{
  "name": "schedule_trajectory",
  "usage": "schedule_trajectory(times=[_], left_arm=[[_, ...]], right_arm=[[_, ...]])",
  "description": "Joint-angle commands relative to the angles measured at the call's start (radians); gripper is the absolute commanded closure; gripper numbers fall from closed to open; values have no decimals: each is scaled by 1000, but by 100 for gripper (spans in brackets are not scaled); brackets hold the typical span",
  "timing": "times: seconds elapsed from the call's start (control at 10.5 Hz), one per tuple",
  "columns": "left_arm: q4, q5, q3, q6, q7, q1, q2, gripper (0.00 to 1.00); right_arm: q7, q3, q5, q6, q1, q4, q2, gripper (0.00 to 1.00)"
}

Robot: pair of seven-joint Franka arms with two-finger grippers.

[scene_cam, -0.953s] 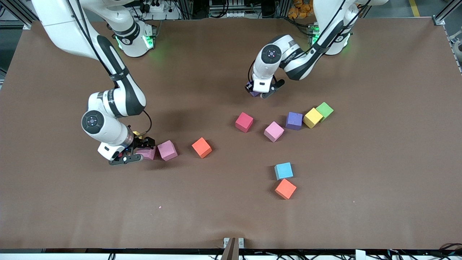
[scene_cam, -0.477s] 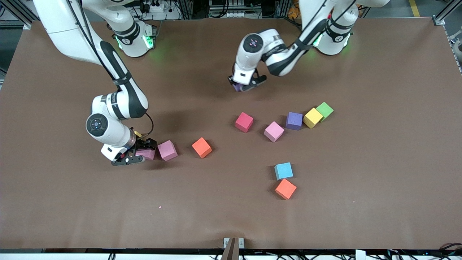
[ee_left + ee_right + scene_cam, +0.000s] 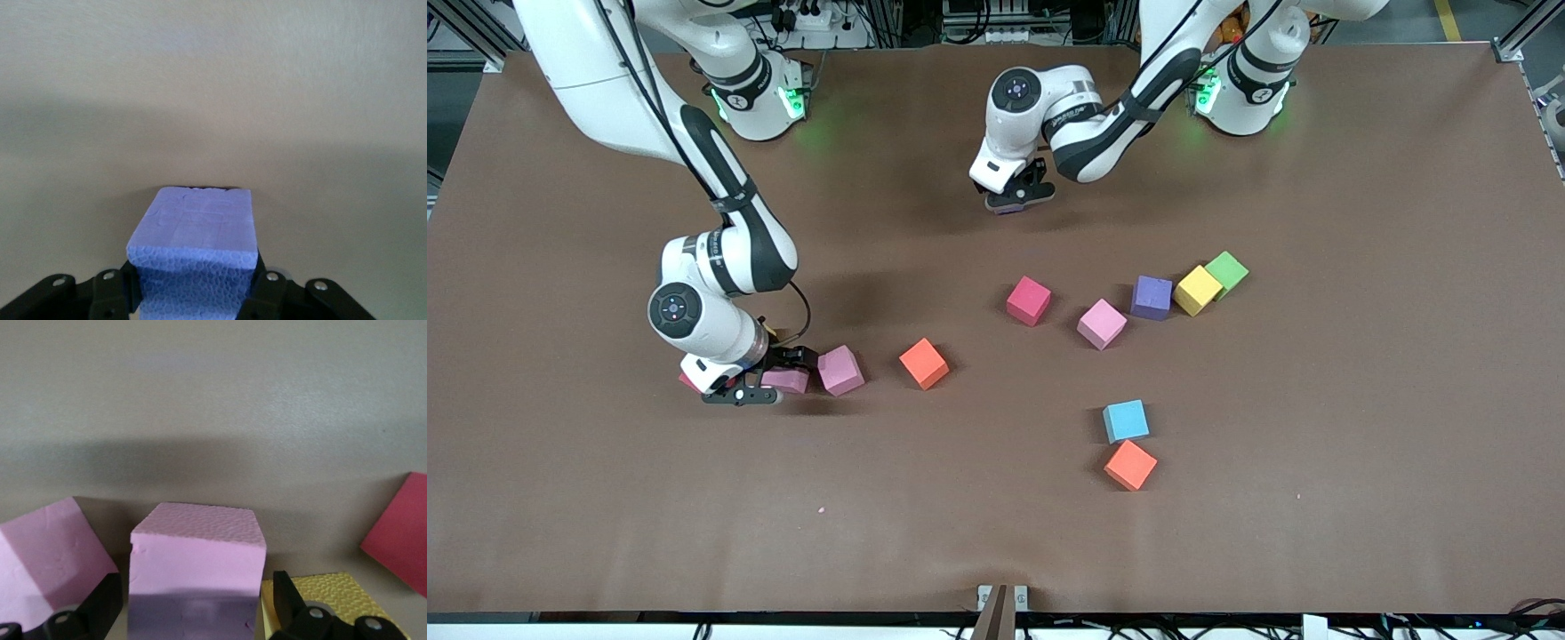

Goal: Form number 2 with 11 blocks

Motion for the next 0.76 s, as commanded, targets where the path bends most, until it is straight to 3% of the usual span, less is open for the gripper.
schedule_trajectory(times=[0.0, 0.19, 0.38, 0.48, 0.57, 0.67], left_arm=[[47, 30, 4, -43, 63, -11, 35, 83], [84, 30, 3, -99, 96, -12, 53, 81], [125, 28, 4, -142, 93, -23, 66, 26], [133, 28, 4, -154, 90, -23, 64, 4], [145, 28, 4, -157, 88, -22, 60, 0], [159, 28, 4, -175, 88, -22, 58, 0]], right_arm=[[96, 1, 18, -11, -14, 33, 12, 1], [209, 1, 16, -11, -12, 54, 20, 4], [210, 1, 16, -11, -3, 53, 23, 4], [213, 1, 16, -11, 3, 53, 23, 7], [210, 2, 16, -11, 8, 53, 23, 15], [203, 2, 15, -11, 9, 51, 23, 32]])
